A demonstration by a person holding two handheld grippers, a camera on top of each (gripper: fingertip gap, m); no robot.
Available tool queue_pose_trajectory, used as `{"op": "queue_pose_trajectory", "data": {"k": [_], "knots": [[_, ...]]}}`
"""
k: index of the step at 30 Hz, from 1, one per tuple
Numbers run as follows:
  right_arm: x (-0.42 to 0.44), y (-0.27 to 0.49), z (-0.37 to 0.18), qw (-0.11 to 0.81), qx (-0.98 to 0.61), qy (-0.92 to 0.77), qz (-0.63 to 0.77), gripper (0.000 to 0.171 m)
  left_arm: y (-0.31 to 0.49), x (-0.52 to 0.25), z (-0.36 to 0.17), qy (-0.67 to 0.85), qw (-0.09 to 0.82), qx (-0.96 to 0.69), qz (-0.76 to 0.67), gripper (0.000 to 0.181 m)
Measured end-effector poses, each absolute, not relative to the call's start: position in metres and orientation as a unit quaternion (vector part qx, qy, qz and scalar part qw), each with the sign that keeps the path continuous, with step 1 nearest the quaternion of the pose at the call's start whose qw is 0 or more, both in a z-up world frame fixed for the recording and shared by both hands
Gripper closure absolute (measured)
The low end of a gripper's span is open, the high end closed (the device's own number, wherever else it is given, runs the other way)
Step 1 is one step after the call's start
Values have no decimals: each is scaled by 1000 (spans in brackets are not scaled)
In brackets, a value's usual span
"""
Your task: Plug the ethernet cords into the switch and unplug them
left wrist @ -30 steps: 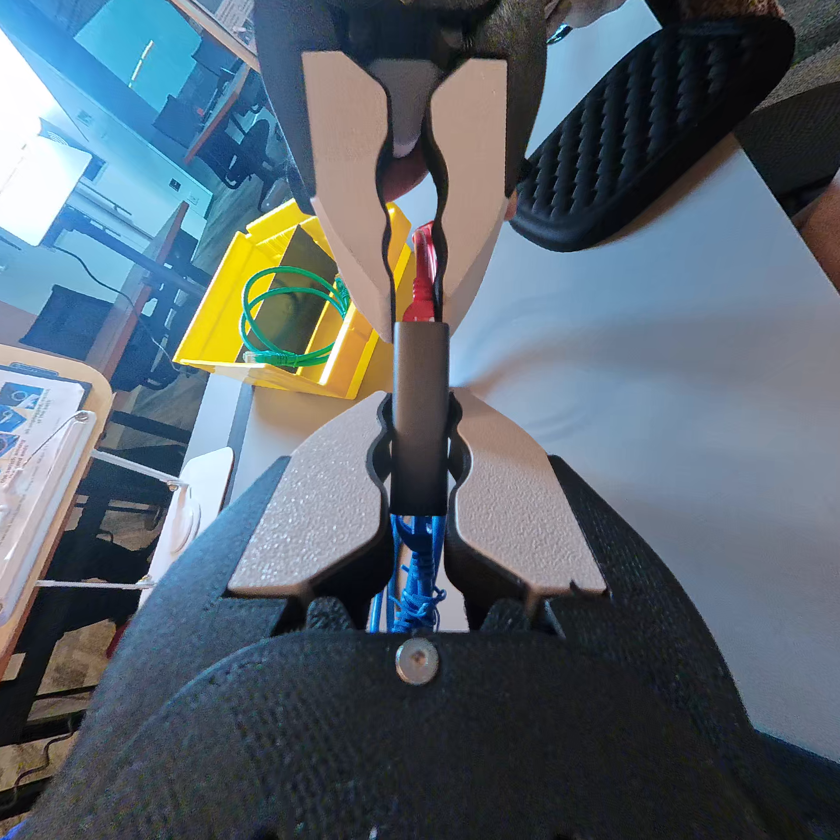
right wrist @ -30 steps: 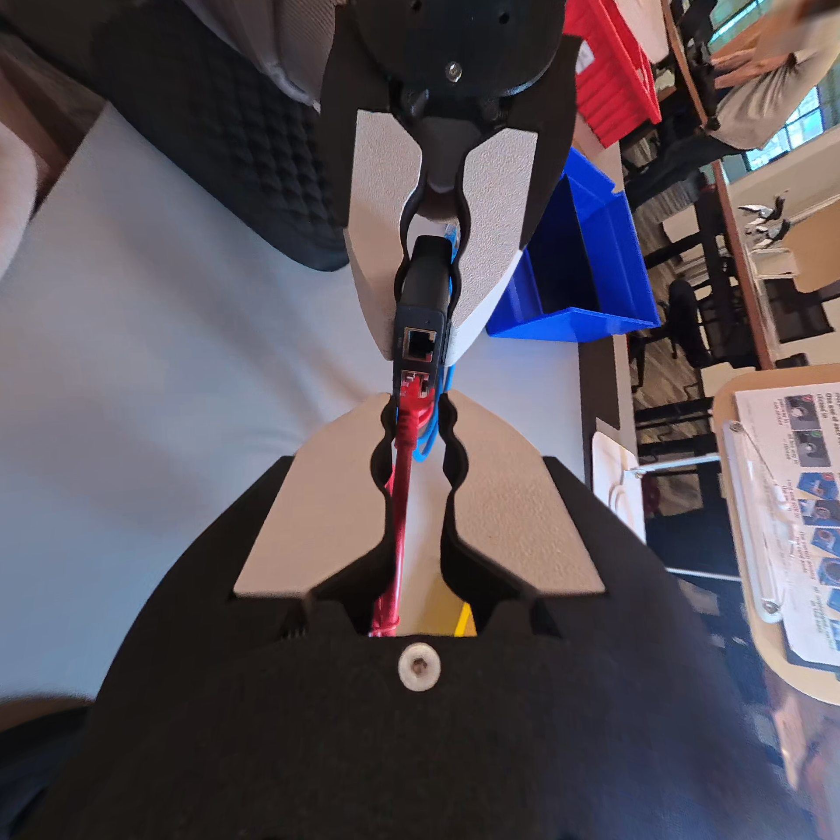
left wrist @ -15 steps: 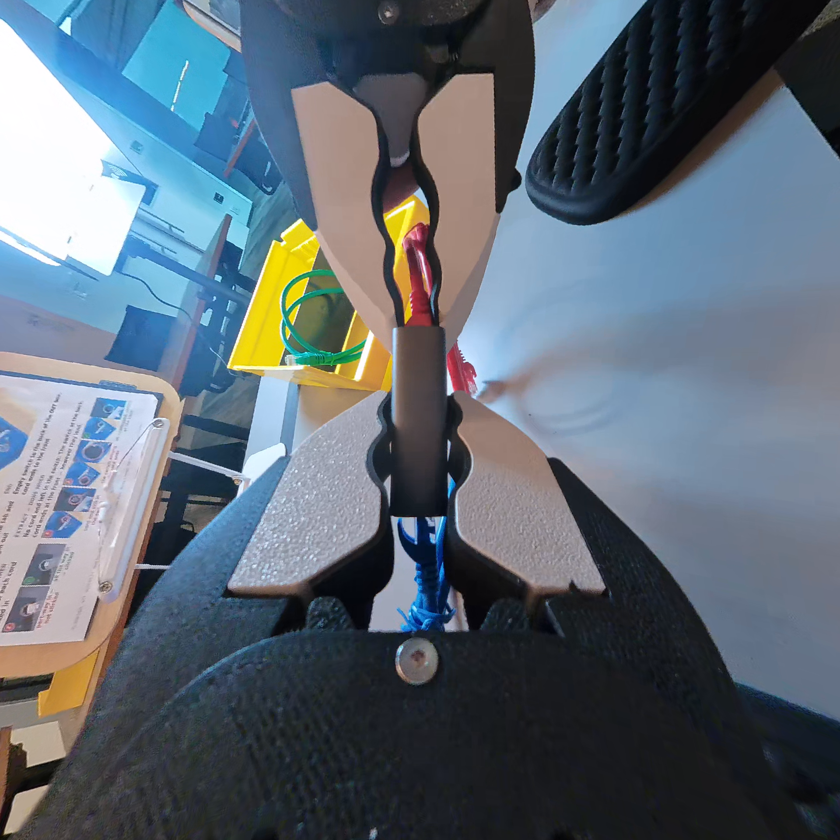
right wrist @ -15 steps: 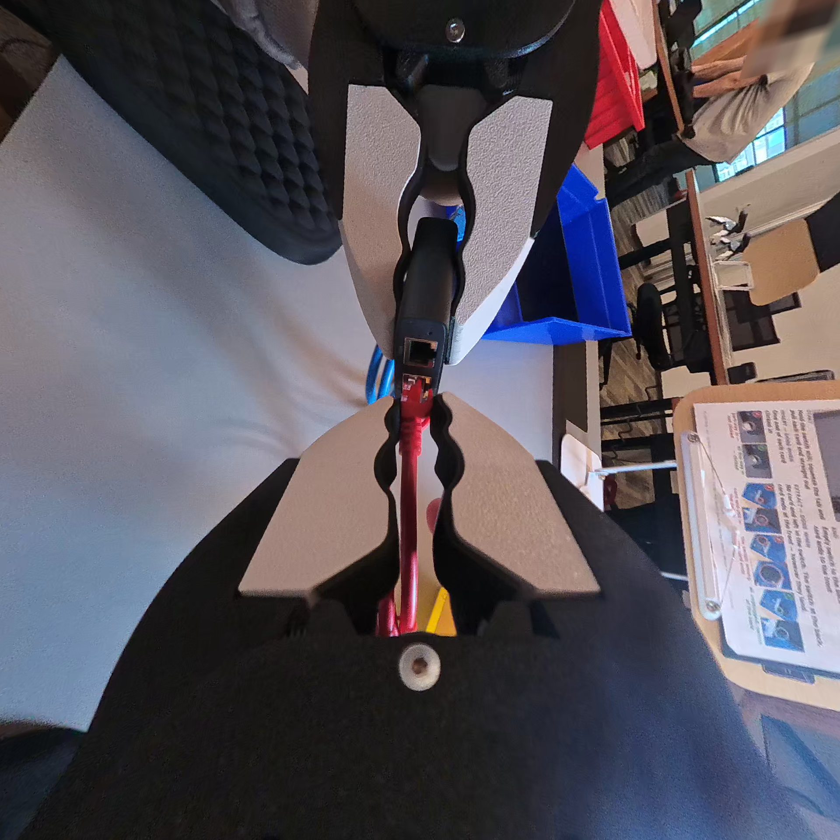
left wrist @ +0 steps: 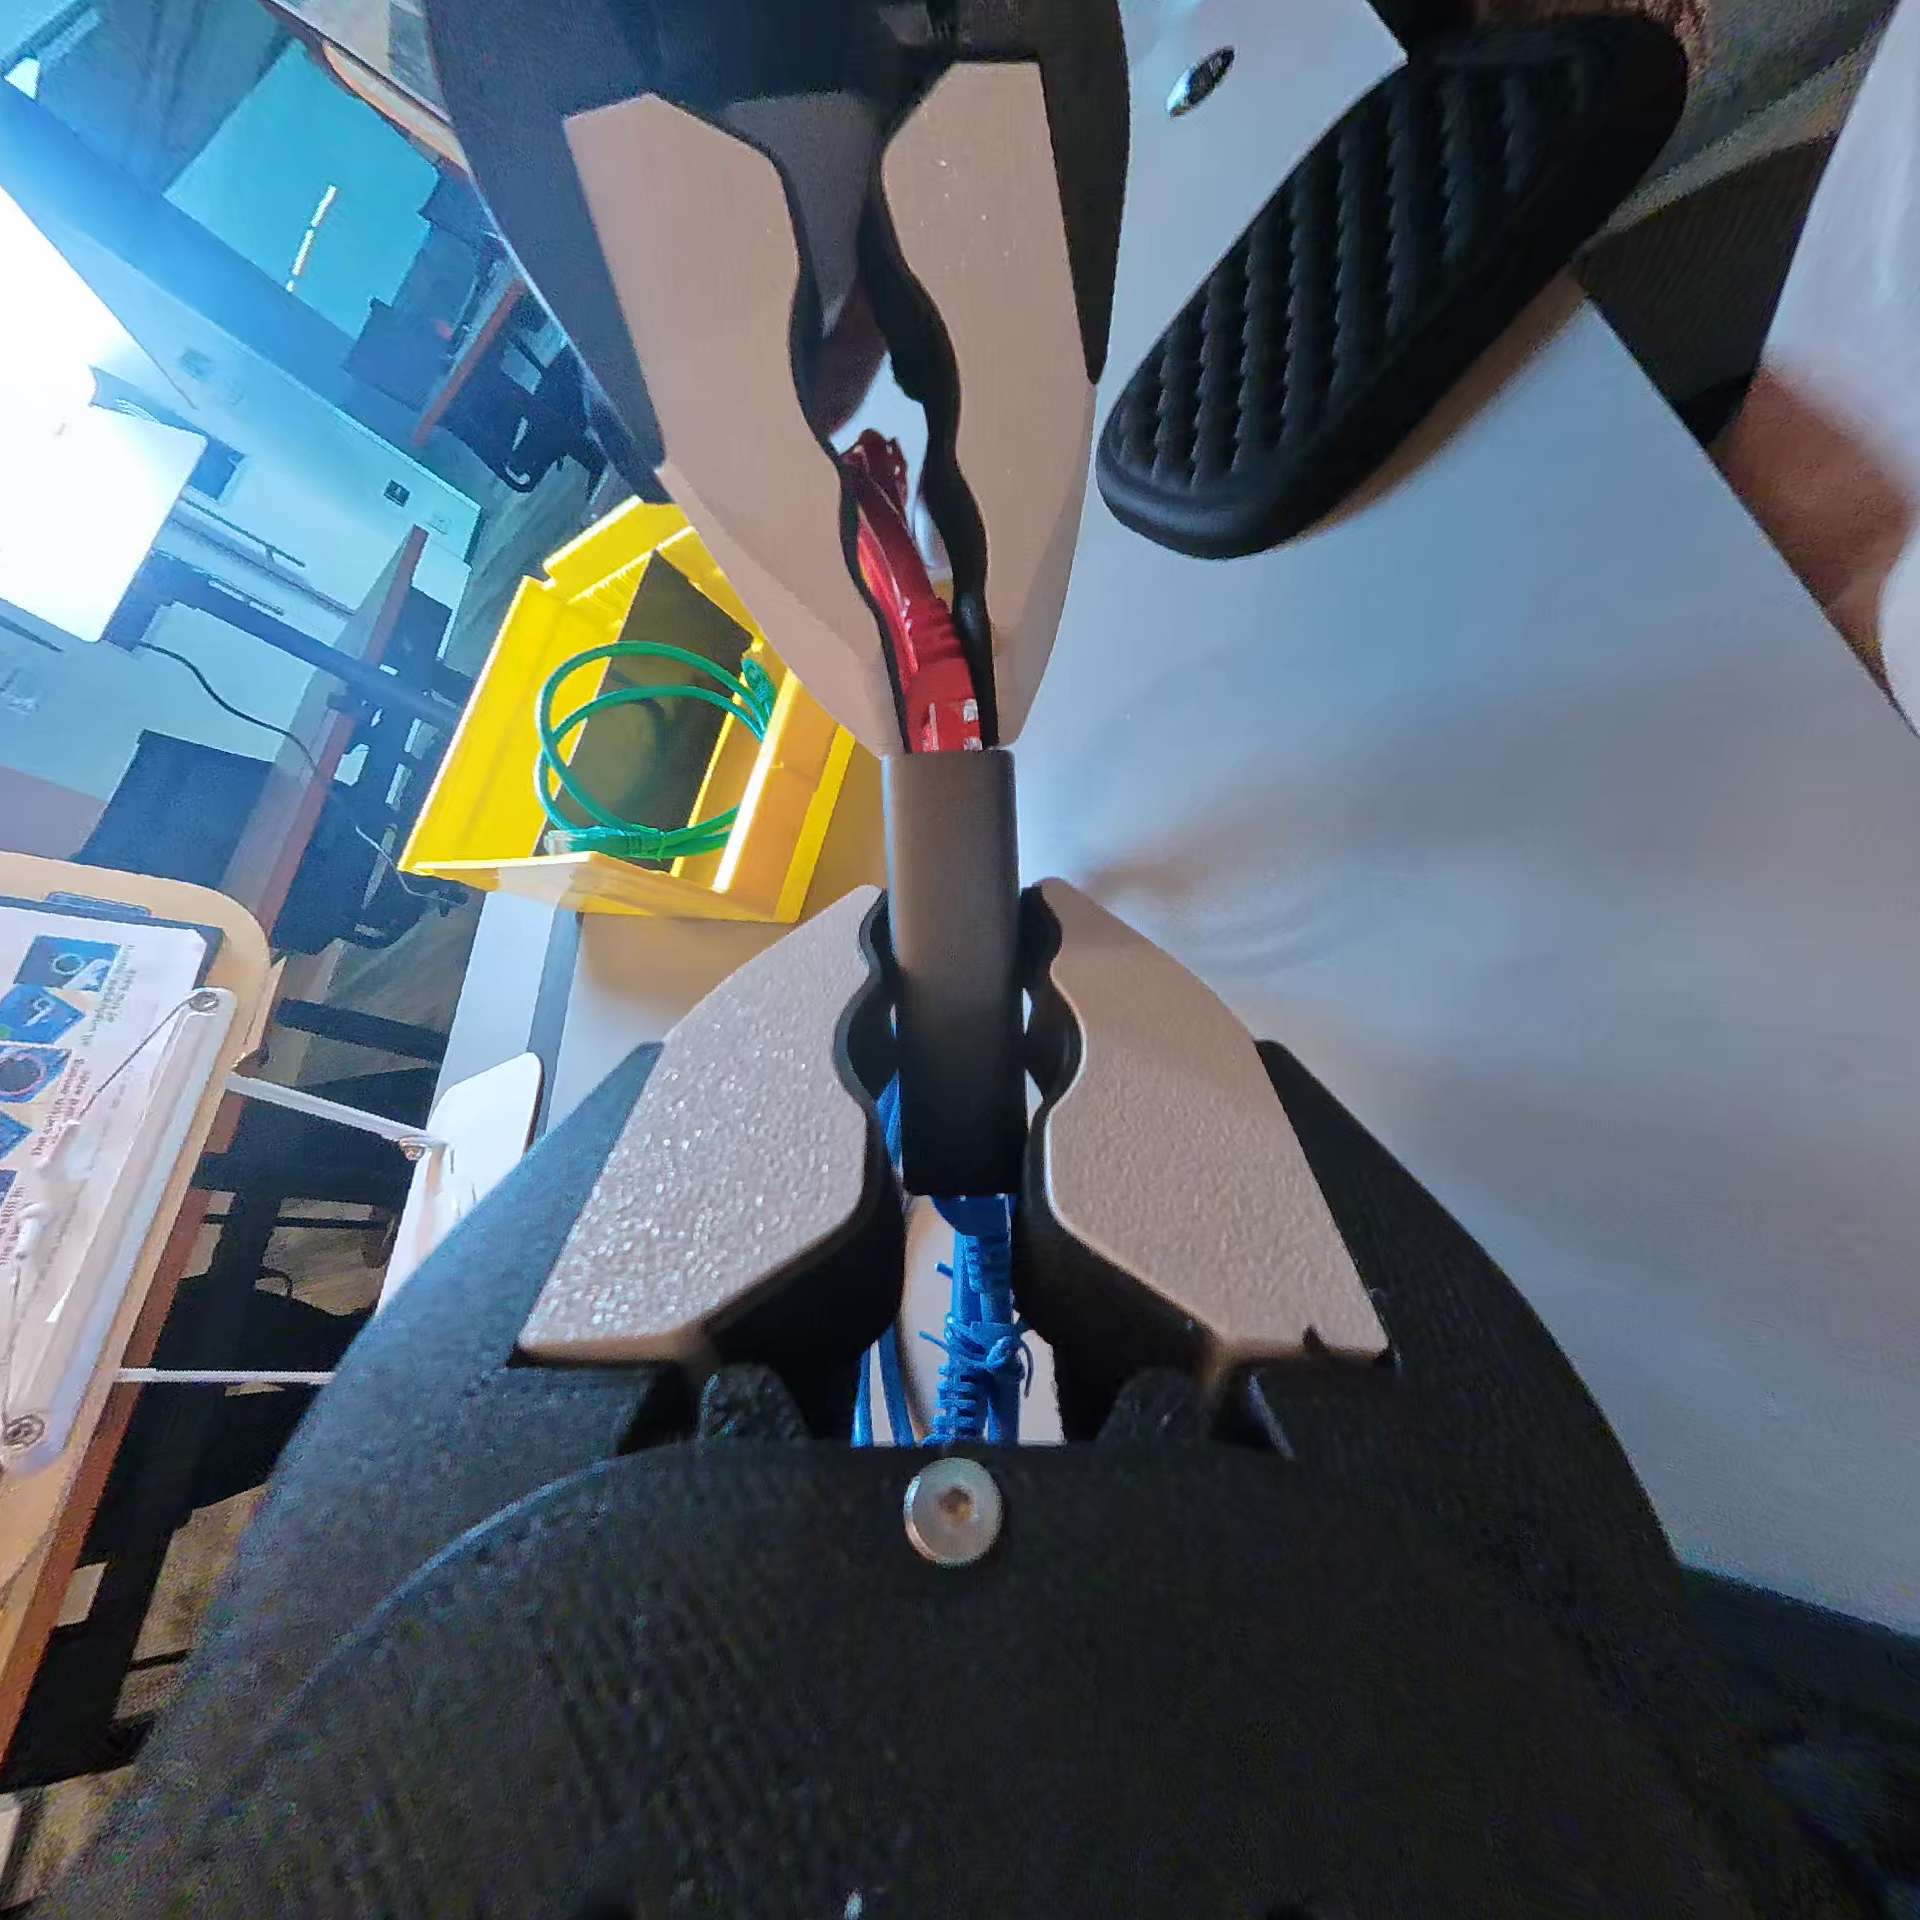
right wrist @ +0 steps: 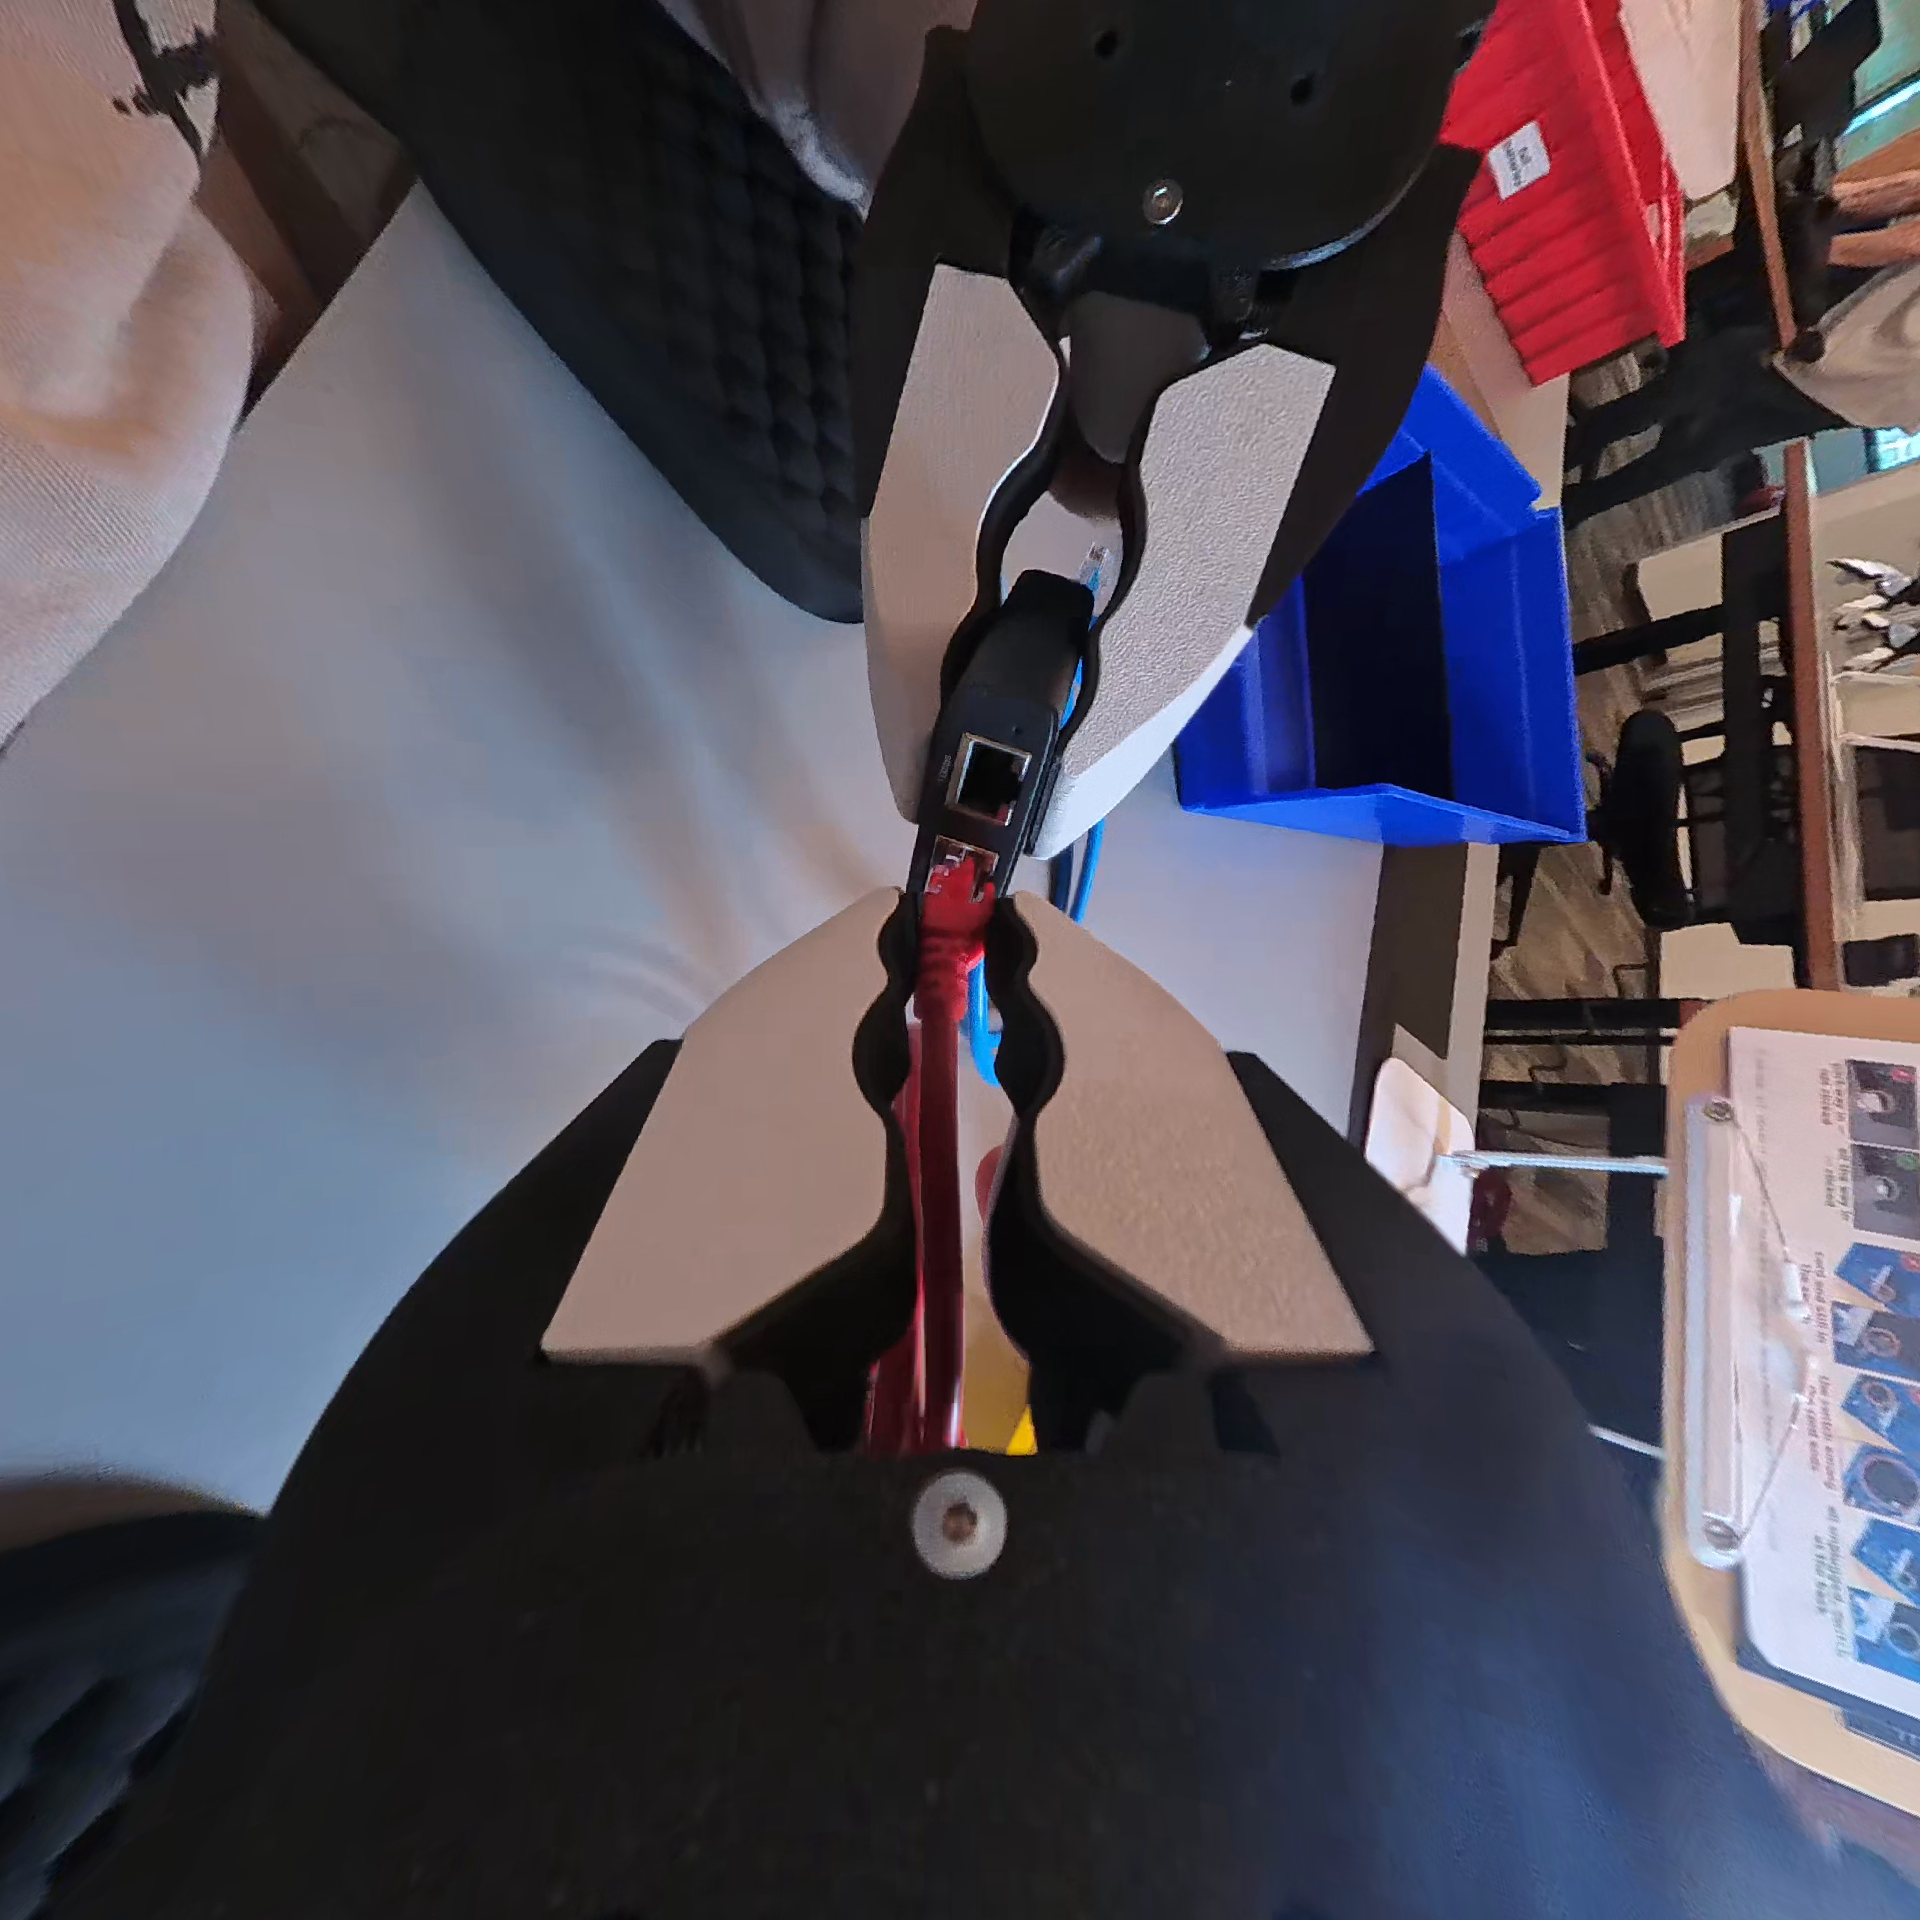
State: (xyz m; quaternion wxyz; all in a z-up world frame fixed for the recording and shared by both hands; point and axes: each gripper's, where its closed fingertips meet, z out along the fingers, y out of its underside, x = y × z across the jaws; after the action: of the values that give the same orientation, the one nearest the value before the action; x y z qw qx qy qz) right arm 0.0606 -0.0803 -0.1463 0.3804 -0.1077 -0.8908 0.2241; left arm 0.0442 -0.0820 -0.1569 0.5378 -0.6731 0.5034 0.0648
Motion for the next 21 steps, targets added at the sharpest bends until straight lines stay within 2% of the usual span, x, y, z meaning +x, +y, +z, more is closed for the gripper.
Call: {"op": "queue_pose_trajectory", "data": {"k": [8, 14, 21], "knots": [[73, -81, -134, 351, -159, -868, 313, 159, -80, 56, -147, 504, 552, -663, 52, 159], [70, -72, -137, 420, -135, -869, 225, 158, -73, 57, -145, 510, 551, -655, 85, 160], [82, -79, -147, 354, -135, -892, 245, 159, -77, 67, -154, 562, 516, -640, 93, 160]]}}
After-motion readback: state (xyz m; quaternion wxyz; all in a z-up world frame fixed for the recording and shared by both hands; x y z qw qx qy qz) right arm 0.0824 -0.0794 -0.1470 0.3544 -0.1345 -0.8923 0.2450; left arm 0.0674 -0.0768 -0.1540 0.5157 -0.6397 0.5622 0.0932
